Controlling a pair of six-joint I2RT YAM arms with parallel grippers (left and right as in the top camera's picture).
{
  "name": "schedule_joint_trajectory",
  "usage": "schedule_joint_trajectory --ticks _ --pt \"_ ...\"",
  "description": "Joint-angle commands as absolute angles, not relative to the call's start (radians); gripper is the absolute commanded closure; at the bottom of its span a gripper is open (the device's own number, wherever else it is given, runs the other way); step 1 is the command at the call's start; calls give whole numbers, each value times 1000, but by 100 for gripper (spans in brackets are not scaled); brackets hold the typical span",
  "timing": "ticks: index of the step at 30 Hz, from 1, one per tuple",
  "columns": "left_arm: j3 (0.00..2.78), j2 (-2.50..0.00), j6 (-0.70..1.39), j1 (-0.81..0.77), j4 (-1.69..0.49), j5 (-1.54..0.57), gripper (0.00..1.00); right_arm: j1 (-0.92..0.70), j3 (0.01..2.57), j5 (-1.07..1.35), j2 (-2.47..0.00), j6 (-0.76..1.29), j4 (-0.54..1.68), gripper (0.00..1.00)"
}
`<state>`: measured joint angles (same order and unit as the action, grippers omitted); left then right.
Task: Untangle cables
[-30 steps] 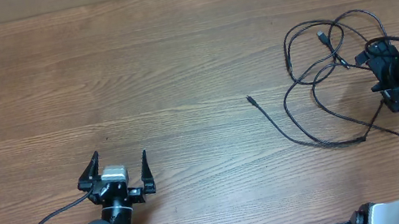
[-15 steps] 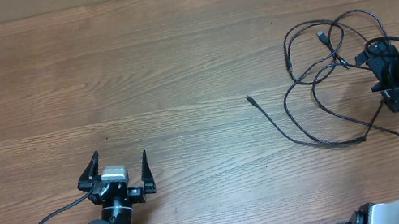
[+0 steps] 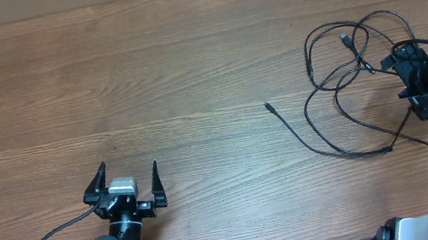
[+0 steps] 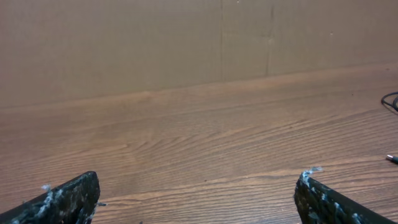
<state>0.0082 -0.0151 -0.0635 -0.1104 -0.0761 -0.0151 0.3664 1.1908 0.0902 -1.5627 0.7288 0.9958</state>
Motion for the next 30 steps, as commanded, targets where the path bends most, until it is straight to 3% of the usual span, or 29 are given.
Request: schedule_joint_trajectory --ticks 1,30 --pt "4 -4 -90 -105 -78 -22 0 369 1190 91 -1562 730 994 0" --pt "4 -4 -90 -105 -78 -22 1 369 1190 91 -1433 730 994 0"
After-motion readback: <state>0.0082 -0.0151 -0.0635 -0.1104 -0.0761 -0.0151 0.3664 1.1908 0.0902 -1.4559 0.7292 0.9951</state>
